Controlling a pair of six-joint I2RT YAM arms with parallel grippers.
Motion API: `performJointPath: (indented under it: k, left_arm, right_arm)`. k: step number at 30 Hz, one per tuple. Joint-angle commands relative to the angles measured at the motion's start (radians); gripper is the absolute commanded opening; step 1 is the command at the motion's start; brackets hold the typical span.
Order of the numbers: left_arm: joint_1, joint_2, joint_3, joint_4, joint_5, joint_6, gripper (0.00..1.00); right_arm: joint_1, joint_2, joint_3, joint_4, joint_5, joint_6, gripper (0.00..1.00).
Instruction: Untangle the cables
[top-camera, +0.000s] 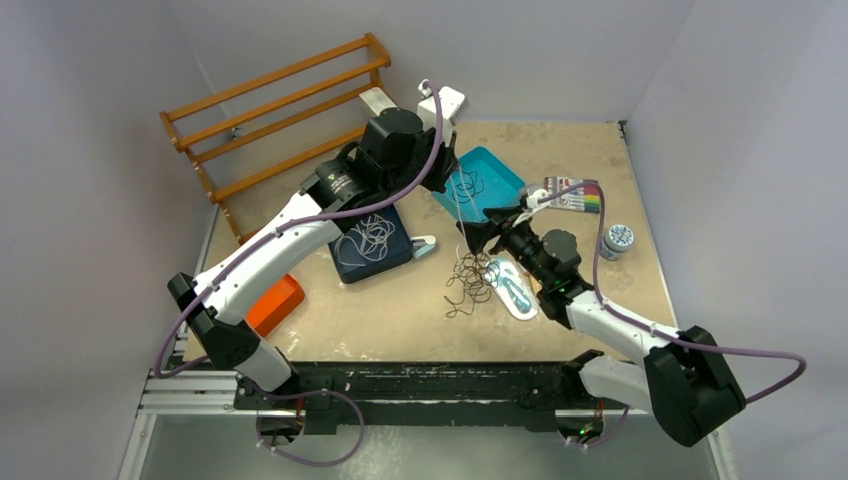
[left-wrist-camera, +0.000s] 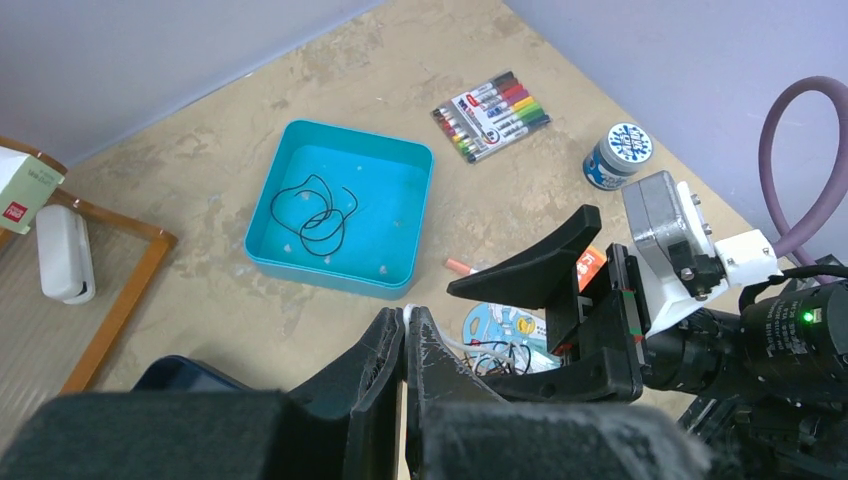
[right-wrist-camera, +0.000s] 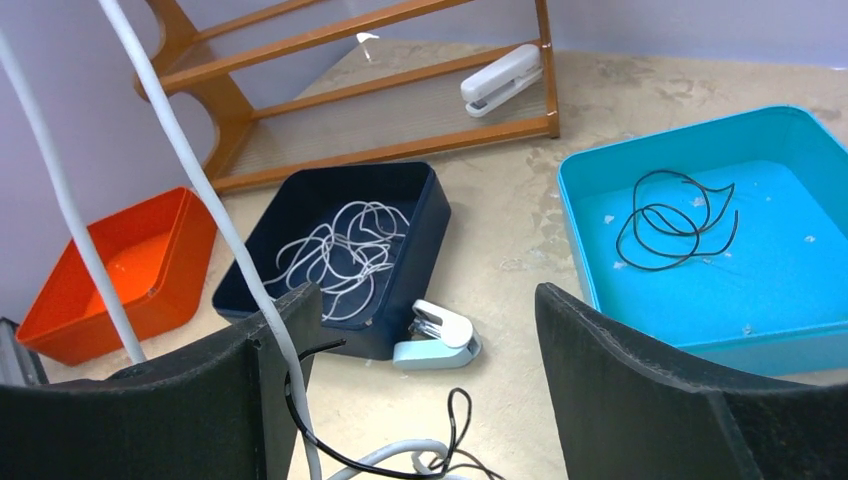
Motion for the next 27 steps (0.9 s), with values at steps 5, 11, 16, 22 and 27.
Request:
performJointPath:
  k: [5, 11, 16, 22, 27]
  left_arm:
    - [0.014, -0.041, 0.01, 0.107, 0.013, 0.009, 0.0]
    - [0.014, -0.026, -0.003, 0.098, 0.025, 0.016, 0.0]
    - [0.014, -0.03, -0.029, 0.106, 0.037, 0.009, 0.0]
    - [0.015, -0.038, -0.042, 0.112, 0.035, 0.008, 0.0]
    - [0.014, -0.038, -0.044, 0.116, 0.041, 0.008, 0.0]
  right_arm:
    - [-0.001, -0.028, 0.024, 0.017, -0.136, -0.069, 0.84]
    - [-0.001, -0.116, 0.059, -0.03, -0.074, 0.014, 0.84]
    - [-0.001, -0.144, 0.115, -0.144, 0.025, 0.056, 0.83]
    - [-0.001, -0.106, 0.108, -0.14, -0.014, 0.001, 0.83]
    - [-0.002, -0.04, 0.11, -0.076, -0.035, -0.012, 0.83]
